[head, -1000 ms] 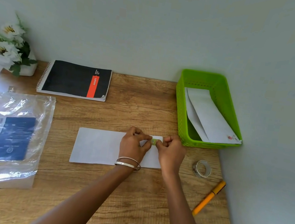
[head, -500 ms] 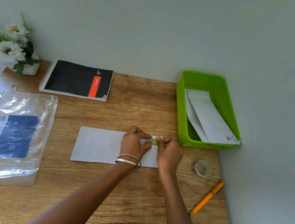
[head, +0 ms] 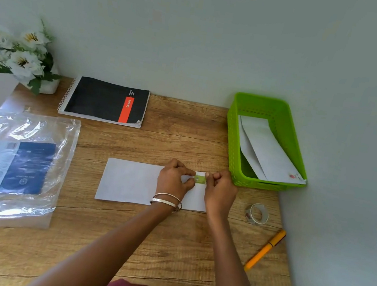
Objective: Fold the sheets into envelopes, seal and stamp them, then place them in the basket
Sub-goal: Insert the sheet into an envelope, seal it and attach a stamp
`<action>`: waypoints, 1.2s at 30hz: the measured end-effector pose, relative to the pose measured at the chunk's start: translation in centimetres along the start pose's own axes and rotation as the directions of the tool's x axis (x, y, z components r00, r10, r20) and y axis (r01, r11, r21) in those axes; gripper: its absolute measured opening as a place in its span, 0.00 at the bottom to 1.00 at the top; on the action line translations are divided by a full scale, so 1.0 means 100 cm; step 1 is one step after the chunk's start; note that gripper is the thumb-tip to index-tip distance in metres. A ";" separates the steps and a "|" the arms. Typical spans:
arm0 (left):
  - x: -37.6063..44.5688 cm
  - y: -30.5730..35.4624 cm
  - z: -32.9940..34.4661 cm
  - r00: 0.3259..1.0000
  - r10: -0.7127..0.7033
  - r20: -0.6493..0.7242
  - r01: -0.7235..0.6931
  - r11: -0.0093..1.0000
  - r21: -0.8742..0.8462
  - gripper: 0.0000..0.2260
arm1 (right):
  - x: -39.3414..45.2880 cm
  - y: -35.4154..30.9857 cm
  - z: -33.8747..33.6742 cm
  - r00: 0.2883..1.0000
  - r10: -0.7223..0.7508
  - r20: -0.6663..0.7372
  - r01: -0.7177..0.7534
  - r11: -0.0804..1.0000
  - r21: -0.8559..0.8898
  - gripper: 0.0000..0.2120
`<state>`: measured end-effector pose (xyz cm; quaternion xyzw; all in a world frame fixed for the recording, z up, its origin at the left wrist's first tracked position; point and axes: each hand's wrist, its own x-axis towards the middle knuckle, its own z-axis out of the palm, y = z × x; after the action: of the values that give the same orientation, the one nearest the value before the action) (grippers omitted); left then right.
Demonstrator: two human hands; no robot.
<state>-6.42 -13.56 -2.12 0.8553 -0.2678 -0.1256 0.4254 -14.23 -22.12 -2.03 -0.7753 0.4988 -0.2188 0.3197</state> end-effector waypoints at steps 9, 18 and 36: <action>-0.001 -0.003 0.001 0.999 0.031 -0.018 -0.031 0.999 -0.015 0.08 | 0.002 0.008 -0.004 0.988 -0.043 0.151 0.041 0.999 0.016 0.16; -0.002 -0.001 0.000 1.000 0.029 -0.004 -0.029 1.000 -0.009 0.09 | -0.006 0.014 -0.003 0.985 -0.166 0.054 0.166 0.986 0.004 0.06; -0.007 -0.003 -0.002 0.975 0.215 0.051 -0.221 0.958 0.186 0.05 | -0.002 0.000 -0.004 0.989 -0.050 0.139 0.060 0.996 -0.071 0.06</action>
<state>-6.76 -12.87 -2.22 0.8553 -0.3775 -0.0647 0.3489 -14.60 -22.09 -1.78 -0.8136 0.4619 -0.1548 0.3176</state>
